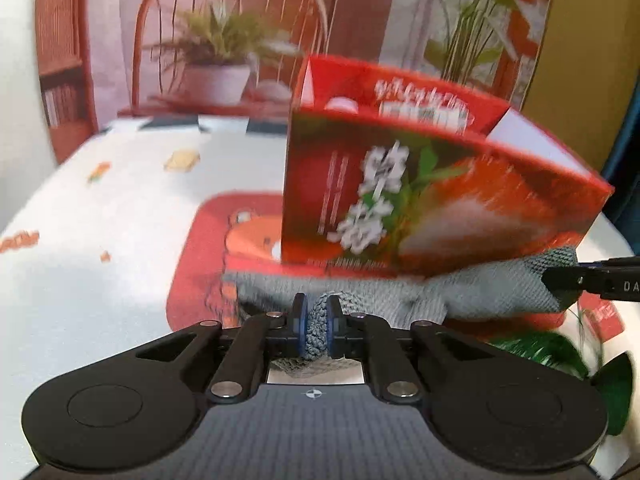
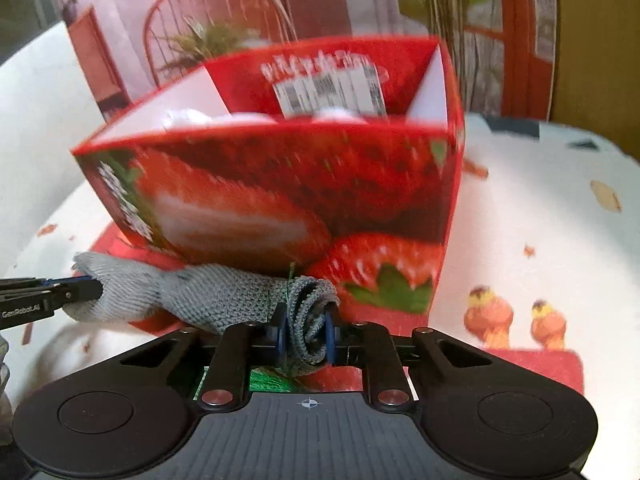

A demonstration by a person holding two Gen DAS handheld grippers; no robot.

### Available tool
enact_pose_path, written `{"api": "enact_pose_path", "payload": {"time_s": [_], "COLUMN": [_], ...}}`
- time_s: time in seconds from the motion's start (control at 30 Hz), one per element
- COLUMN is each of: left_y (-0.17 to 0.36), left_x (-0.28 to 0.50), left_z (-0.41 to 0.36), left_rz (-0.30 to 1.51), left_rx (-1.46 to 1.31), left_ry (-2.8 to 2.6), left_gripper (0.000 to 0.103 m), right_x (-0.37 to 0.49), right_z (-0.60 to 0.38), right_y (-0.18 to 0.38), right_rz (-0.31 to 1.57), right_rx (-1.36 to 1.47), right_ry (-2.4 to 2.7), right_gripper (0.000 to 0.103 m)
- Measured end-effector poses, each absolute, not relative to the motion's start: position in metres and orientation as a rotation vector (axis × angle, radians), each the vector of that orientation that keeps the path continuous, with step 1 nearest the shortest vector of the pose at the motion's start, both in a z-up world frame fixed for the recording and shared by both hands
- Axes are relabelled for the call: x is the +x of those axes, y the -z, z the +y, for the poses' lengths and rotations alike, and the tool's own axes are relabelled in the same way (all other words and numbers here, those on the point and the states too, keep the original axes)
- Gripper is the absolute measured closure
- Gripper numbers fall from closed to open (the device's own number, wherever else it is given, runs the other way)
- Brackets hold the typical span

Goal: Organize soft objects
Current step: 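Lift the gray glove over the box and open the right gripper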

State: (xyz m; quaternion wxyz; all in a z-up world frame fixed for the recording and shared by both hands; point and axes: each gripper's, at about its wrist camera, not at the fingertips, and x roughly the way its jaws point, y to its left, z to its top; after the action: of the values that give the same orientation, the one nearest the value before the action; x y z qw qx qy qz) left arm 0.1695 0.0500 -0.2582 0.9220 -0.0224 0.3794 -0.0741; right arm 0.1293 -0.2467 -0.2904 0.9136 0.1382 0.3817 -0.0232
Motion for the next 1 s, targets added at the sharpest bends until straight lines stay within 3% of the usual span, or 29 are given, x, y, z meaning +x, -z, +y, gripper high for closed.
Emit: {"api": "enact_pose_path", "payload": {"time_s": [0.47, 1.0], "left_y": [0.163, 0.149], "left_x": [0.161, 0.208], "left_z": [0.04, 0.036], "left_rz": [0.513, 0.514], "left_rx": [-0.034, -0.125], "left_ry": [0.211, 0.218], "left_gripper": [0.093, 0.093], "right_x": [0.108, 0.128], "right_z": [-0.264, -0.275], "right_y": [0.216, 0.19], "right_rz": [0.609, 0.467], "right_rx": [0.284, 0.231], "right_ry": [-0.01, 0.078], "right_gripper": [0.086, 0.088]}}
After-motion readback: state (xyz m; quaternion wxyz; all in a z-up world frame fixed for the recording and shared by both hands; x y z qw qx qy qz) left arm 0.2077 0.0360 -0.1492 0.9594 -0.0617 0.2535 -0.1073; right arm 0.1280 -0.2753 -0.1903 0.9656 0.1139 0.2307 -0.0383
